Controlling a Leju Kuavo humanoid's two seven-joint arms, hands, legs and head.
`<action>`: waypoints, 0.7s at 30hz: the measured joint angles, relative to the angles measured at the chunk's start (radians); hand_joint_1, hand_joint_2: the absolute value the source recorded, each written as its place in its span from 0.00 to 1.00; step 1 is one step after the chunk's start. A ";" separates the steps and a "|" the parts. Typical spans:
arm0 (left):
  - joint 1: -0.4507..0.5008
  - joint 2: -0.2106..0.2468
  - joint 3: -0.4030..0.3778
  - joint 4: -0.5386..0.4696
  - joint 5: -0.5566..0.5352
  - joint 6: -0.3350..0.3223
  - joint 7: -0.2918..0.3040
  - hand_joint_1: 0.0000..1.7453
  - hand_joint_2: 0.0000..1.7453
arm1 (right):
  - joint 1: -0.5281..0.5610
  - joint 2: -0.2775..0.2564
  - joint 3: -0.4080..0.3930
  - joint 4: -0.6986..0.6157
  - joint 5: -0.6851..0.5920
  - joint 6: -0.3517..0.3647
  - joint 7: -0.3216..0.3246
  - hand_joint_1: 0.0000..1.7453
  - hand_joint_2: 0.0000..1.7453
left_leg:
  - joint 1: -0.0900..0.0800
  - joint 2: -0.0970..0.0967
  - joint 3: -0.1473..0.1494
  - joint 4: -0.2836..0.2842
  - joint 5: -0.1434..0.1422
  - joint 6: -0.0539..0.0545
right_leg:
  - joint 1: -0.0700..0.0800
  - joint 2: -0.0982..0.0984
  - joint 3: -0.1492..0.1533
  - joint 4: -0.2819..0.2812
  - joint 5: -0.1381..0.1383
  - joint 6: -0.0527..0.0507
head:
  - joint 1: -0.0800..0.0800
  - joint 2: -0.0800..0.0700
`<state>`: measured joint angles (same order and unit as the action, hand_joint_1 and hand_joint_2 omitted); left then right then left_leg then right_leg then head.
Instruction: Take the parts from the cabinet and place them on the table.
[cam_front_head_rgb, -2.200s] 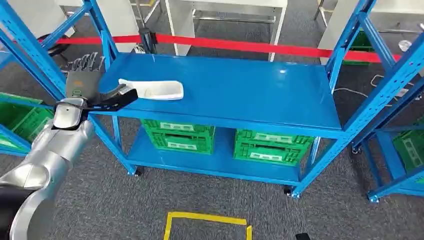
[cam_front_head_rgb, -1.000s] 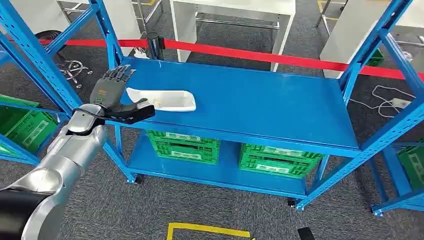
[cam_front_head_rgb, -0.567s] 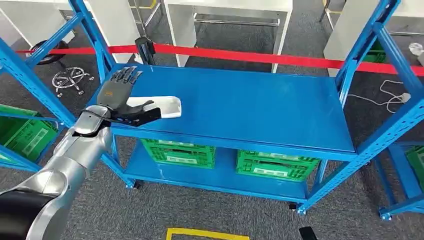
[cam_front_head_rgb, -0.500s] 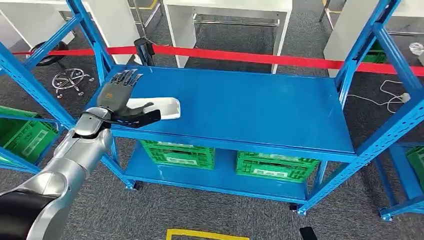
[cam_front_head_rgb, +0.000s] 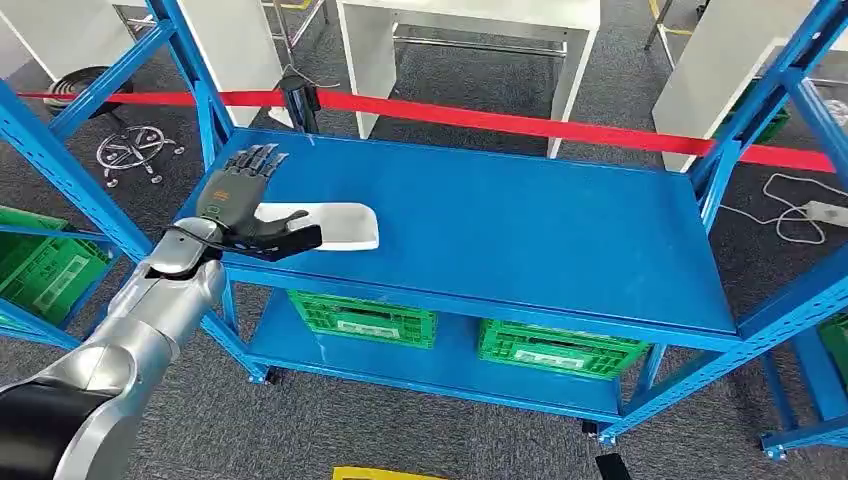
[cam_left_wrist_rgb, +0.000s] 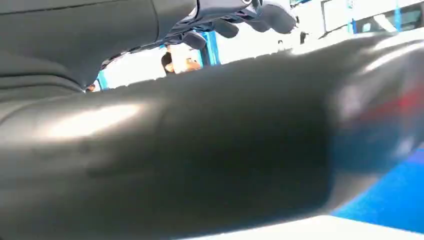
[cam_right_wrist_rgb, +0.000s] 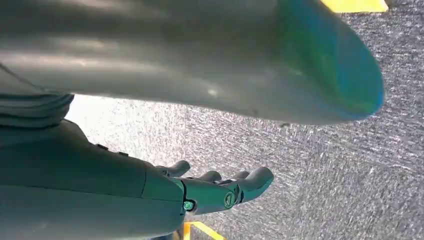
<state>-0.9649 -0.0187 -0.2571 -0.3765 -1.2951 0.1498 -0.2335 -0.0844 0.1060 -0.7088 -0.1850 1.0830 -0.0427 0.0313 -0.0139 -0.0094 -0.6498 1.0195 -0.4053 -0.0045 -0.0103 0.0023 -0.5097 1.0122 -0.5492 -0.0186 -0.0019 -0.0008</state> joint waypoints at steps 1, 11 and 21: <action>0.001 0.000 0.000 0.002 0.004 -0.036 -0.015 0.00 0.00 | 0.001 0.000 -0.003 0.000 0.003 0.000 -0.002 0.00 0.00 | 0.000 0.000 0.000 0.000 0.000 0.000 | 0.000 0.000 0.001 -0.001 0.000 0.001 | 0.000 0.000; 0.034 0.013 -0.001 0.013 0.063 -0.180 -0.167 0.00 0.00 | 0.012 -0.001 -0.018 0.000 0.010 0.000 -0.004 0.00 0.00 | 0.000 0.000 0.003 0.000 0.001 0.002 | 0.000 0.000 0.004 -0.003 0.004 0.008 | 0.000 0.000; 0.107 0.066 -0.029 -0.020 0.102 -0.150 -0.255 0.00 1.00 | 0.017 -0.001 -0.035 0.000 0.013 0.001 -0.004 0.00 0.00 | 0.000 0.002 0.007 -0.001 0.001 0.002 | 0.000 0.001 0.006 -0.003 0.003 0.007 | 0.000 0.000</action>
<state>-0.8582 0.0477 -0.2857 -0.3967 -1.1933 -0.0002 -0.4883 -0.0678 0.1053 -0.7435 -0.1850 1.0956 -0.0420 0.0271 -0.0138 -0.0073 -0.6425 1.0181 -0.4047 -0.0027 -0.0100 0.0036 -0.5040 1.0088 -0.5460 -0.0115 -0.0023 -0.0008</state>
